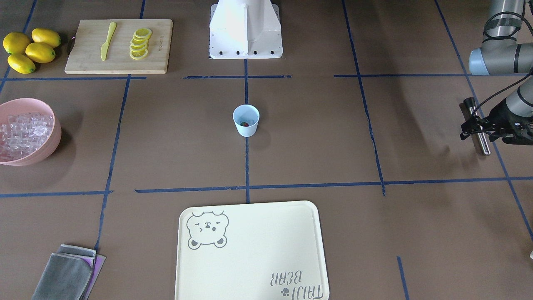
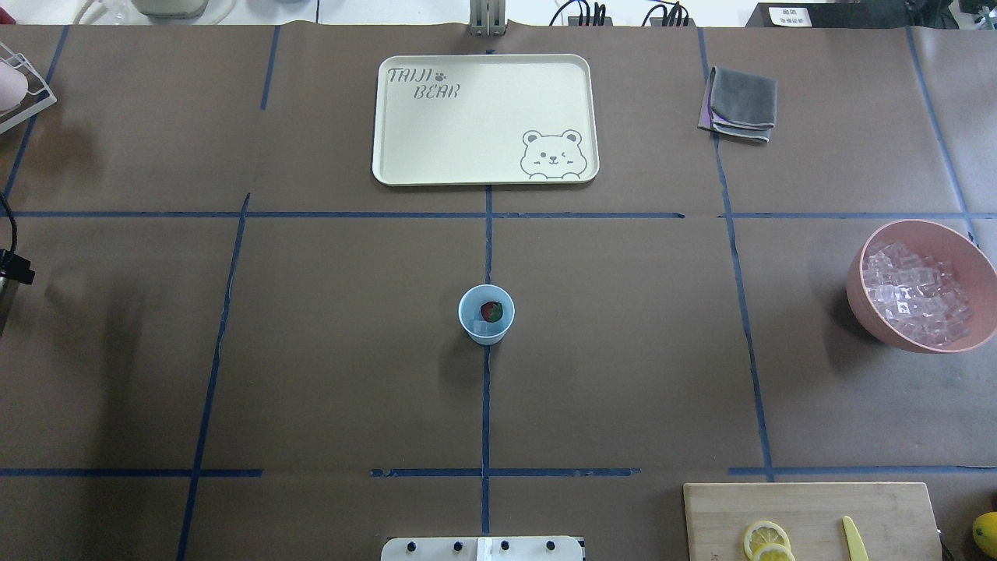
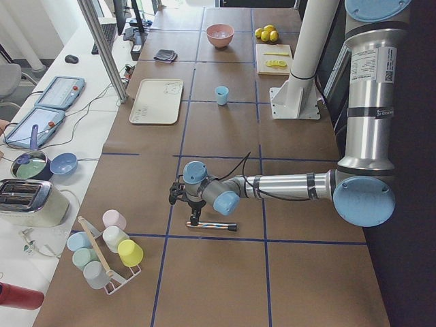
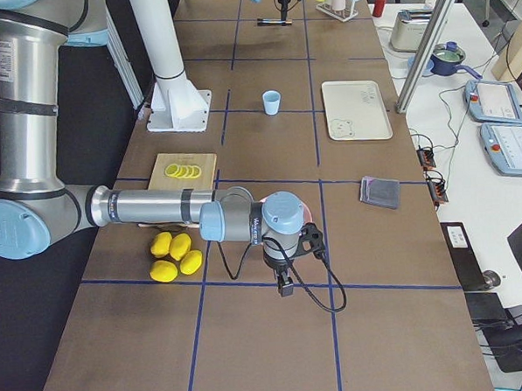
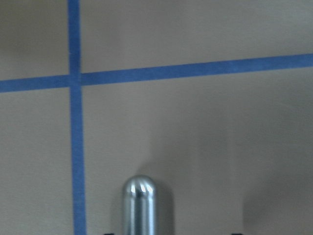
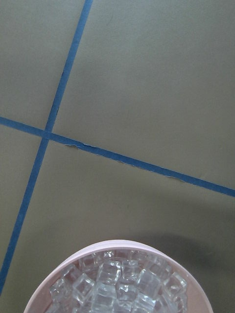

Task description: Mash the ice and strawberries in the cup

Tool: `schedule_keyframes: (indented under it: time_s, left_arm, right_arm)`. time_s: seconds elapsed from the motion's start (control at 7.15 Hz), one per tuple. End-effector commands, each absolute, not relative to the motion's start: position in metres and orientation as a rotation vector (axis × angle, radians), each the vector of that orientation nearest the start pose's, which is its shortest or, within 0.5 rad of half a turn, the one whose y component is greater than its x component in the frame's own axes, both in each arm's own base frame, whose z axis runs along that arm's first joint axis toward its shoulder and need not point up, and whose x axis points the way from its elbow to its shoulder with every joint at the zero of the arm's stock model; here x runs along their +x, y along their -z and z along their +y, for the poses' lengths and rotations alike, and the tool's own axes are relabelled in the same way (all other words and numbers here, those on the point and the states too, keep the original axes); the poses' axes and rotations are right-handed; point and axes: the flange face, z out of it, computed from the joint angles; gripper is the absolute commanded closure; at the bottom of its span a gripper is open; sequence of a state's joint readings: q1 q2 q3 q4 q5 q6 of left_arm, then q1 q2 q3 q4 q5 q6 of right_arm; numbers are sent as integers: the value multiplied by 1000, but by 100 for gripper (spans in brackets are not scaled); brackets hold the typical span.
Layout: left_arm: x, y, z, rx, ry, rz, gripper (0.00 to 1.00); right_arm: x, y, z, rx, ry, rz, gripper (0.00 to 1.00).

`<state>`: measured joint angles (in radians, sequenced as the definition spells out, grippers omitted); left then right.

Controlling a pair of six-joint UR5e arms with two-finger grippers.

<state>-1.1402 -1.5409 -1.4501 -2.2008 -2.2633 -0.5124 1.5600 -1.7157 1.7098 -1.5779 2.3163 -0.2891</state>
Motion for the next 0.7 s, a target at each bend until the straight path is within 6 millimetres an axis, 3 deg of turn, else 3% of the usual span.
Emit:
schedule_keyframes:
  time_s: [0.0,0.42,0.56]
  left_arm:
    - [78,-660,-491,141,-149,839,0]
    - [-76,-643,-486,104,-166,744,0]
    - [-100,-636,-487,98,-118,750,0]
  right_arm:
    - [61,-660,-431,95,282,-742,1]
    - [61,-659,-431,96,282,-742,1]
    - [61,-660,-431,95,282,-742,1]
